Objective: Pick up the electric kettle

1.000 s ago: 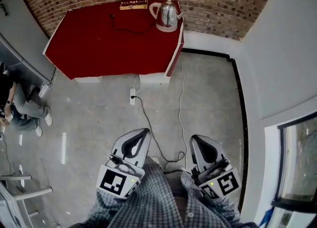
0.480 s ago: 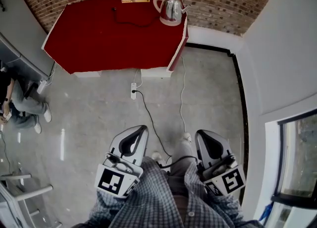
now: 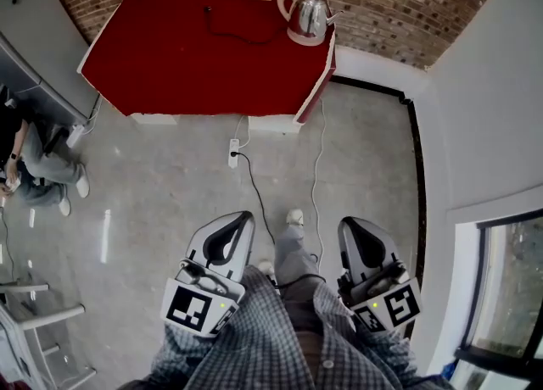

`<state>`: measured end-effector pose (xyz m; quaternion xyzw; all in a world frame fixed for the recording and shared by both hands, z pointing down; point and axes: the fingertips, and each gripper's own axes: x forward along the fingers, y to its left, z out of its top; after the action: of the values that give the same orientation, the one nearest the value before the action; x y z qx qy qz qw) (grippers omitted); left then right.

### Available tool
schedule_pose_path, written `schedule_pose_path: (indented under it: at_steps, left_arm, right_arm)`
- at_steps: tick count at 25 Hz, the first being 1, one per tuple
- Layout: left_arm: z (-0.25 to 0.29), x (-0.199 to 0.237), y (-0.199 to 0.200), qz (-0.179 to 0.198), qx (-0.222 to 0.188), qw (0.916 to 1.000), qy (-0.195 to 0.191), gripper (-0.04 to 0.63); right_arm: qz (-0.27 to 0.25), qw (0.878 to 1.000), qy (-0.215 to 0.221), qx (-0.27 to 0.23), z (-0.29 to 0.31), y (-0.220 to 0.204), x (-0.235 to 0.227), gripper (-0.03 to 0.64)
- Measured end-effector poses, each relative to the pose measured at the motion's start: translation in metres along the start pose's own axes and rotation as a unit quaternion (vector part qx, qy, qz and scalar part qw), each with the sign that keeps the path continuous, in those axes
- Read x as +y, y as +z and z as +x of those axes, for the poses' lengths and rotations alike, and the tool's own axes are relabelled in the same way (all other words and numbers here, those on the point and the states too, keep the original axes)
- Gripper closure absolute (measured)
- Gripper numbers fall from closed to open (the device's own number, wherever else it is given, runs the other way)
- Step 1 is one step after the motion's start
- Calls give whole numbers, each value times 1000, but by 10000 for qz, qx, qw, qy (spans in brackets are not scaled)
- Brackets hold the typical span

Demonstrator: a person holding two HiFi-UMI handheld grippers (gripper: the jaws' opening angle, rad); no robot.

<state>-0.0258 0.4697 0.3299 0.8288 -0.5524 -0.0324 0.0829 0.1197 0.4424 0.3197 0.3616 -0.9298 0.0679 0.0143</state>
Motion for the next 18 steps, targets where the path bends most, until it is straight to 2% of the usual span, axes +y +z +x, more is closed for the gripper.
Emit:
schedule_pose_path:
  at_steps: [8,18]
  left_arm:
    - [48,21,6,90,93,9998,164,588]
    - [133,46,9,15,185,9989,436,588]
  right_arm:
    - [-252,9993,268,49,39,2,-30,609]
    - [22,9988,469,117,98,10,-112,609]
